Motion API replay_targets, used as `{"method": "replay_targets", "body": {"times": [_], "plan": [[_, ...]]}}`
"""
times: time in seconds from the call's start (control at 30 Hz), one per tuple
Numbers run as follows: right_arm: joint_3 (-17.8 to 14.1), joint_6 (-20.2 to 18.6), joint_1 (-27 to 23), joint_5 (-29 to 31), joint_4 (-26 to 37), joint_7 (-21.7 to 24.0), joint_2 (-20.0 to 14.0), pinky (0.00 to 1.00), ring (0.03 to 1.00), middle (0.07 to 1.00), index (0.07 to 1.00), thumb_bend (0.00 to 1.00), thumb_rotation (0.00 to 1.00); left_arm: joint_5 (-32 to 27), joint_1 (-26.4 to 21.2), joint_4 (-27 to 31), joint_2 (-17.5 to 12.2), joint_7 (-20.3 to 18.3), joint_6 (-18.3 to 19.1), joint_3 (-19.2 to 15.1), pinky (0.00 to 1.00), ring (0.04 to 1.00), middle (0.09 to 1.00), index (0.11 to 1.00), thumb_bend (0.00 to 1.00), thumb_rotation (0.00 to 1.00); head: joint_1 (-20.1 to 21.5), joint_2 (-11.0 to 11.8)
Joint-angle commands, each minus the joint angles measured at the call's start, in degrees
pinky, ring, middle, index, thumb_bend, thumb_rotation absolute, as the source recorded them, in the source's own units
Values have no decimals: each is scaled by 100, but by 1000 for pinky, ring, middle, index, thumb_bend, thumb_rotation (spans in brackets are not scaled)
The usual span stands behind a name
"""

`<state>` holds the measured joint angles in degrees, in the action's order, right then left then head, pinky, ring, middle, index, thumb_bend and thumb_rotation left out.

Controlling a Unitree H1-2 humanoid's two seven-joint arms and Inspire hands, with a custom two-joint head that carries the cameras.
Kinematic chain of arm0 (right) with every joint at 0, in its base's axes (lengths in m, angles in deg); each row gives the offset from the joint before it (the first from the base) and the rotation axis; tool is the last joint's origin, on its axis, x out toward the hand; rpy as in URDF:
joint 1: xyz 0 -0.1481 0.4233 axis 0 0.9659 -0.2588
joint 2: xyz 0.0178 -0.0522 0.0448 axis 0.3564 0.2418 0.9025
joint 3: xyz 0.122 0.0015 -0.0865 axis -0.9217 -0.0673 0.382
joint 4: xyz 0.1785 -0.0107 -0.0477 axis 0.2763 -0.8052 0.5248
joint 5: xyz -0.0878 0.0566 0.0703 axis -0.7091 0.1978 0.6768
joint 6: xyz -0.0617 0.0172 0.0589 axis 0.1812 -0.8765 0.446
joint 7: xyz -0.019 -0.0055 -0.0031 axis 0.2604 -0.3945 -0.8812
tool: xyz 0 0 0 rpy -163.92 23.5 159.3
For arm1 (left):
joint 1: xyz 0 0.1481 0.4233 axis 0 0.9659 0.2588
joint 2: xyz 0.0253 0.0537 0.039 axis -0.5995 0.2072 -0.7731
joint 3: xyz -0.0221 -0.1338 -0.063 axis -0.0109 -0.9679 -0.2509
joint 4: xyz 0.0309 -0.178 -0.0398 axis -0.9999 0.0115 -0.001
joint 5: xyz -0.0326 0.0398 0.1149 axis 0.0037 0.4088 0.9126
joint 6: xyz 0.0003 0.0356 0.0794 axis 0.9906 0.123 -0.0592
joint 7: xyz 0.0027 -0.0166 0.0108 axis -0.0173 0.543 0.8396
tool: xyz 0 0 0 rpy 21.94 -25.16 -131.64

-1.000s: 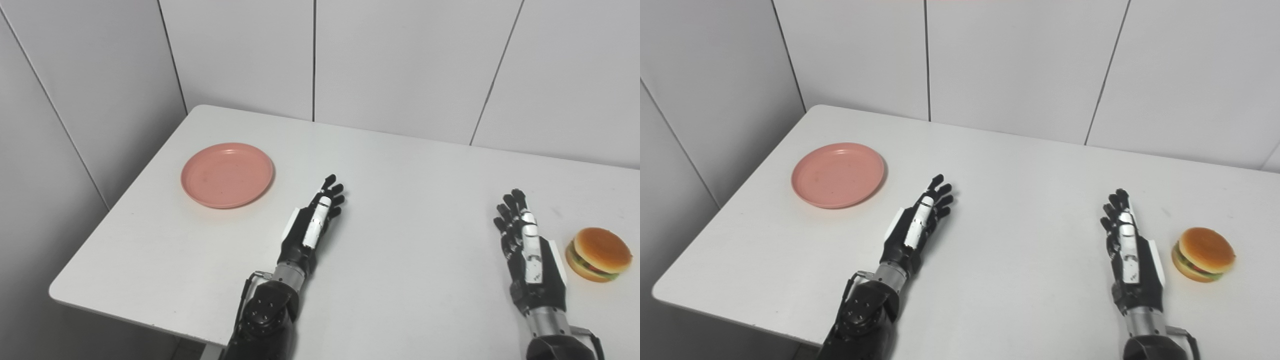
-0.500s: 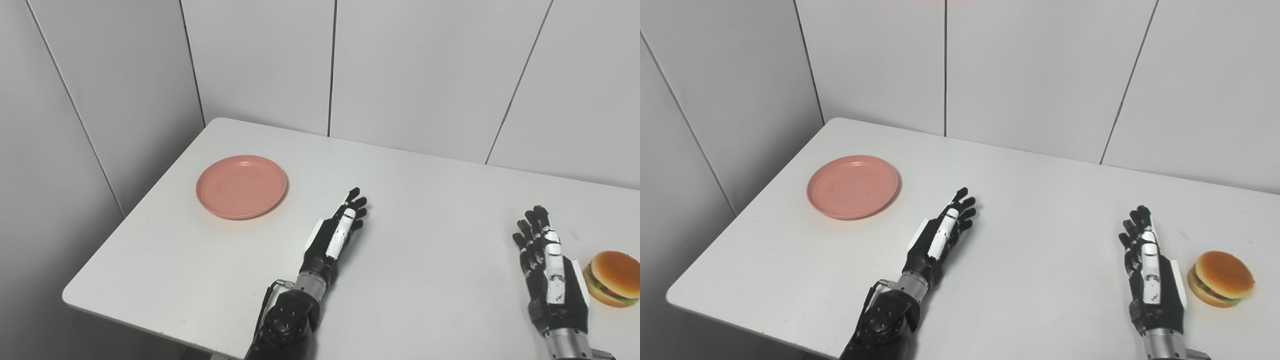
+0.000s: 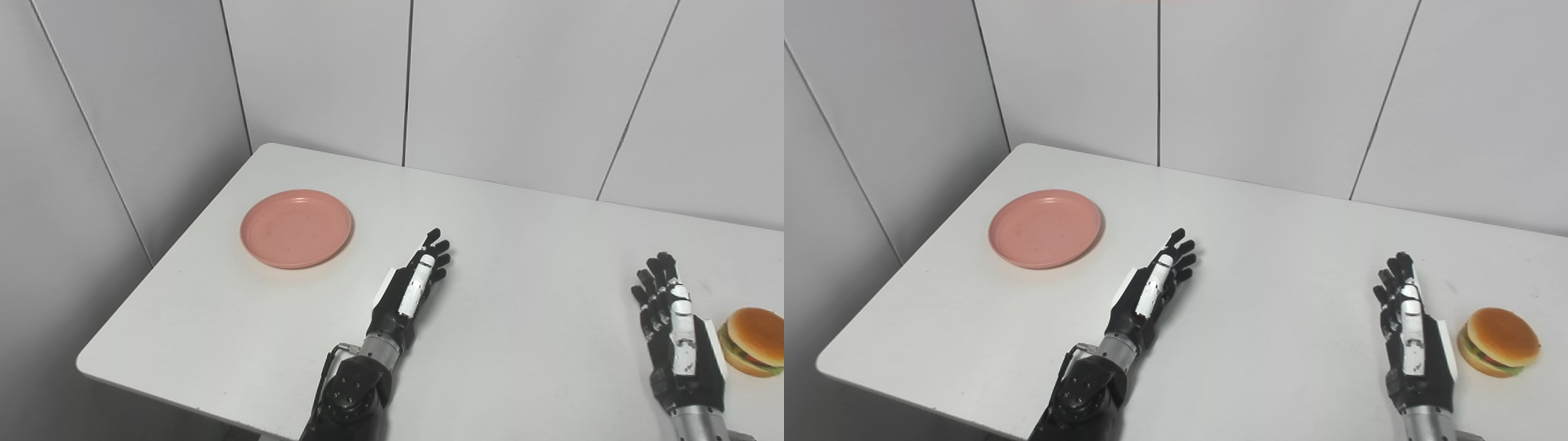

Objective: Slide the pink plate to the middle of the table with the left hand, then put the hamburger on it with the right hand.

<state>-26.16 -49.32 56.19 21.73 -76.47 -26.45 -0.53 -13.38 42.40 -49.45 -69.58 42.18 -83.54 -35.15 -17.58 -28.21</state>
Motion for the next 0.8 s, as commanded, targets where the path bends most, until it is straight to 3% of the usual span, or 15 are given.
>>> {"method": "replay_targets", "body": {"times": [0.0,0.33,0.57,0.77], "plan": [[17,-44,302,-16,-144,-26,76,1000,1000,1000,1000,186,1000,-57,139,55,-45,-92,92,18,949,944,959,961,359,1000,-15,-3],[3,52,232,7,-296,-17,109,1000,1000,998,1000,184,1000,-1,-6,883,-190,-126,459,69,962,942,953,943,394,1000,-60,26],[21,66,209,-39,-339,-16,97,1000,1000,997,1000,191,1000,-29,-258,1531,-335,-91,921,-12,947,932,944,937,423,1000,-74,41],[21,65,213,-45,-333,-38,116,1000,1000,997,1000,185,1000,-37,-551,1873,-475,-69,1108,-118,923,915,929,922,440,1000,-176,58]]}}
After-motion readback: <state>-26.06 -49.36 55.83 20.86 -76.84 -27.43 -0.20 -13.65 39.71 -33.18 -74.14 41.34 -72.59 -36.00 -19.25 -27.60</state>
